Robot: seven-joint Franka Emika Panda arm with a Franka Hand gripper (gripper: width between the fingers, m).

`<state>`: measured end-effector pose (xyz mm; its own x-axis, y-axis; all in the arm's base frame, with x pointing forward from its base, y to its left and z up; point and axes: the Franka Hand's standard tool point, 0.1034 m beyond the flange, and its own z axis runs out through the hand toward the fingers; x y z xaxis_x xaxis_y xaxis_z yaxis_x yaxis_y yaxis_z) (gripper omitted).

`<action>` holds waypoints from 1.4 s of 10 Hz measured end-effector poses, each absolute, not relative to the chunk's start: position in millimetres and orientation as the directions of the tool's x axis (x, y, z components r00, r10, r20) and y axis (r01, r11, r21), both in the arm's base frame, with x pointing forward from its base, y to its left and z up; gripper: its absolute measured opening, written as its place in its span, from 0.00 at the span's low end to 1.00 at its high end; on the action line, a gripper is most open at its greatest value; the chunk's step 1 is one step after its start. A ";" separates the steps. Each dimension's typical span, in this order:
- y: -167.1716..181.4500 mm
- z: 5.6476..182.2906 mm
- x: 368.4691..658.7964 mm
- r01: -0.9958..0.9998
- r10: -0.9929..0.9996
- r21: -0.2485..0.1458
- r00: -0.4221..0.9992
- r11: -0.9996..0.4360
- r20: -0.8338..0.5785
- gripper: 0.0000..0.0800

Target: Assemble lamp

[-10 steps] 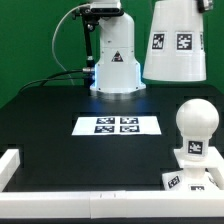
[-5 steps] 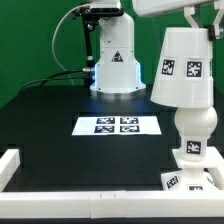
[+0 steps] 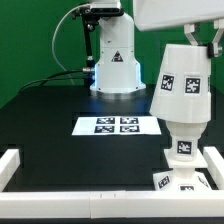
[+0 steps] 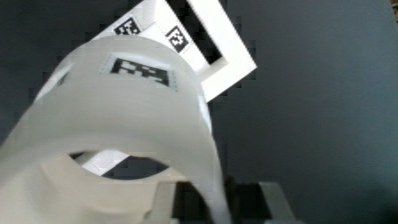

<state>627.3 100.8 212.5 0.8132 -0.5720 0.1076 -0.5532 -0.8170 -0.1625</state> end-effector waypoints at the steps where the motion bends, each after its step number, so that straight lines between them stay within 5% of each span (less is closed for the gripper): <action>1: 100.4 209.6 626.8 -0.554 -0.572 -0.158 0.814 -0.817 0.106 0.05; 8: 99.6 184.8 628.9 -0.552 -0.567 -0.136 0.815 -0.822 0.122 0.05; 9: 99.6 184.7 628.9 -0.552 -0.567 -0.136 0.815 -0.822 0.122 0.17; 10: 99.6 184.6 628.9 -0.552 -0.567 -0.136 0.815 -0.823 0.122 0.17; 12: 99.6 184.6 628.9 -0.552 -0.567 -0.136 0.815 -0.823 0.122 0.63; 13: 99.6 184.6 628.9 -0.552 -0.567 -0.136 0.815 -0.823 0.122 0.63; 14: 99.5 184.6 628.9 -0.552 -0.567 -0.136 0.815 -0.823 0.122 0.81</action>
Offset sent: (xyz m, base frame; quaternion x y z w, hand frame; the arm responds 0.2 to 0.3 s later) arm 0.0029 0.0006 -0.0200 -0.0053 0.0146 0.0062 0.9999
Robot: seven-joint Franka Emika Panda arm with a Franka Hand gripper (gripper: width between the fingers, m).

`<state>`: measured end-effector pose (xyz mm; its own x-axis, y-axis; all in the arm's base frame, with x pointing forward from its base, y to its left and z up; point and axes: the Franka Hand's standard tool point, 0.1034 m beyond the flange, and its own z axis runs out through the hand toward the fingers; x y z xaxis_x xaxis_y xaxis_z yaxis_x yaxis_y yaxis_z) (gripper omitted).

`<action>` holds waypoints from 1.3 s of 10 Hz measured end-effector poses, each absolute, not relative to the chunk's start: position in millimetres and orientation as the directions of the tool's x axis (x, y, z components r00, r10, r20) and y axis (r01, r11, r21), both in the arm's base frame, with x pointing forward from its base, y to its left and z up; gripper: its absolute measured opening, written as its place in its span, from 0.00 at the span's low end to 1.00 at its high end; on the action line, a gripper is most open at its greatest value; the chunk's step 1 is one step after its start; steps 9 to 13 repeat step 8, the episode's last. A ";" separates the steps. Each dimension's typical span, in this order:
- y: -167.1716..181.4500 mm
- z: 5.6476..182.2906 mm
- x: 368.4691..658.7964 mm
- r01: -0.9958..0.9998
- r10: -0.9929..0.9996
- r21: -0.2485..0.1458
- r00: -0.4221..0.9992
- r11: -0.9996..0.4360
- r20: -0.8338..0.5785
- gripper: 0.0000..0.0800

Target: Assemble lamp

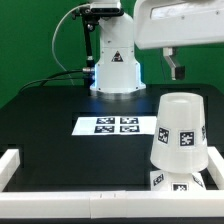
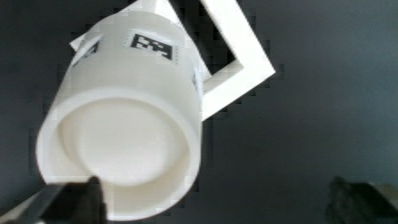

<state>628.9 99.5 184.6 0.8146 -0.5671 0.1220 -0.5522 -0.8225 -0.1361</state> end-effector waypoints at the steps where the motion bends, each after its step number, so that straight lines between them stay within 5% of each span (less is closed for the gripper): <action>1: 99.1 185.5 629.1 -0.552 -0.567 -0.137 0.815 -0.823 0.123 0.86; 3: 93.2 205.9 623.5 -0.547 -0.560 -0.134 0.824 -0.826 0.085 0.87; 13: 93.0 200.4 624.3 -0.547 -0.559 -0.131 0.824 -0.827 0.091 0.87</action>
Offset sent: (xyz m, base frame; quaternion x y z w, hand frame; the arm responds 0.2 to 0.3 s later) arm 0.0000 0.0000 0.0000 0.0000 0.0000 0.0000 1.0000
